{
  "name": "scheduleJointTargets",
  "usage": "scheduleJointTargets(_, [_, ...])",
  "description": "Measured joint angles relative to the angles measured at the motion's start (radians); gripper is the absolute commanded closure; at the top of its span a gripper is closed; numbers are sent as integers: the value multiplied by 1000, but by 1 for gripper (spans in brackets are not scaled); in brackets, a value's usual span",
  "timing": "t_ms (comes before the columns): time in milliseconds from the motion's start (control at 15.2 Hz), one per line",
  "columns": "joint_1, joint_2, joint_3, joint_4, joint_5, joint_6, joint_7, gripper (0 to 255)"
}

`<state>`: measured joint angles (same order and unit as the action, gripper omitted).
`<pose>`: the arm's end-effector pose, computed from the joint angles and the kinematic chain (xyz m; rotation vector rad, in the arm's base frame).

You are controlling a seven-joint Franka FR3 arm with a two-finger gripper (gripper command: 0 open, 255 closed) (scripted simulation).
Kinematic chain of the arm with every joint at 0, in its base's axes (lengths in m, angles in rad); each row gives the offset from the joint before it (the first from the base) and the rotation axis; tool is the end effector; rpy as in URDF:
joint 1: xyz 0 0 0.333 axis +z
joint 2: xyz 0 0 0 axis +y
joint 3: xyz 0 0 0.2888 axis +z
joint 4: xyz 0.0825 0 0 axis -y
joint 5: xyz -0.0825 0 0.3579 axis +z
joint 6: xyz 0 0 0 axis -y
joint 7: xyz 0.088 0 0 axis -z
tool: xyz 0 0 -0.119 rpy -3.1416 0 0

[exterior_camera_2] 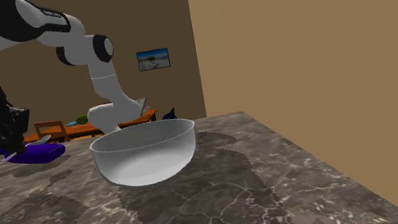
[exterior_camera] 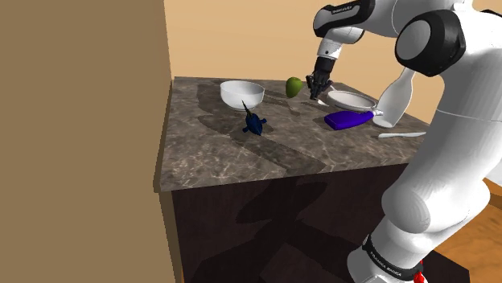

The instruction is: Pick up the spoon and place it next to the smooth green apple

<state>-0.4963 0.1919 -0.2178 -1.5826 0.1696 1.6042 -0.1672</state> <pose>0.4485 -0.3519 0.4802 -2.8353 0.8248 0.1410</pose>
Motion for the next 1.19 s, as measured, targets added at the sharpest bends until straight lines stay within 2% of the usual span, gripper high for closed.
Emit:
scheduleJointTargets(594, [3, 10, 2, -101, 5, 112, -15, 255])
scheduleJointTargets(990, [3, 11, 2, -108, 5, 120, -16, 255])
scheduleJointTargets(1056, [3, 11, 2, -108, 5, 120, -16, 0])
scheduleJointTargets(1188, [3, 12, 2, -108, 5, 120, -16, 0])
